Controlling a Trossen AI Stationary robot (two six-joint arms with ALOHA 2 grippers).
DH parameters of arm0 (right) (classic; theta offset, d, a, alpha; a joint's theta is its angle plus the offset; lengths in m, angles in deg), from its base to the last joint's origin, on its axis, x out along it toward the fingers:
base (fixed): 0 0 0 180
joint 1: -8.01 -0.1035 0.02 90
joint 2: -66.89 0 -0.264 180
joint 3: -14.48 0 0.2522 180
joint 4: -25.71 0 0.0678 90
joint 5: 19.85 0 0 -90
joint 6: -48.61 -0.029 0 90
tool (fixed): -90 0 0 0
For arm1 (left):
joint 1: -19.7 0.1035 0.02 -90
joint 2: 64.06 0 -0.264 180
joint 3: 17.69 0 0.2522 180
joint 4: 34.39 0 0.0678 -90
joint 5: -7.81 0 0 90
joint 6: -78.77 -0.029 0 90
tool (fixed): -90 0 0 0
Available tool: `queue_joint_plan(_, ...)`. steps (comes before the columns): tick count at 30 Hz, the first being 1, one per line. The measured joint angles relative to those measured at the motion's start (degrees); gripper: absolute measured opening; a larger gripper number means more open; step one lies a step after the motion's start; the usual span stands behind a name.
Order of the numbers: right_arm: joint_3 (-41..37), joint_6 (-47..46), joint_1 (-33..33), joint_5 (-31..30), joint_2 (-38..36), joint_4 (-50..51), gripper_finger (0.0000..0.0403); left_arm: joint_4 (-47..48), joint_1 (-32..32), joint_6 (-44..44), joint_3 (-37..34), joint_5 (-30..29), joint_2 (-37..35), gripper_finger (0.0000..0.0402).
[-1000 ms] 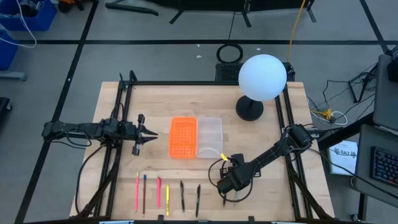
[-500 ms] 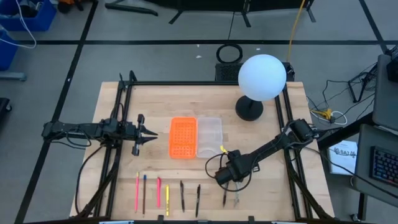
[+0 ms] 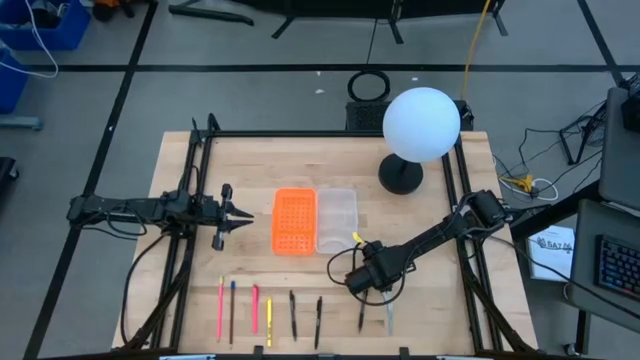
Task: Pick & place school supplies into a supply box
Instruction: Put the black scissors into the orange box
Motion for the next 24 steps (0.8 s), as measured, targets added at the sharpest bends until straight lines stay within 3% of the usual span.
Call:
queue_joint_plan(11, -0.35, 0.81, -0.15, 0.62, -4.13, -3.64, 0.0076, -0.37, 0.0, 2.38, 0.0, 0.0, 0.01, 0.0067)
queue_joint_plan(24, -0.55, -3.34, -0.42, -12.96, -15.04, -3.35, 0.0074, -0.09, -0.02, 2.34, 0.0, 0.1, 0.0, 0.0067)
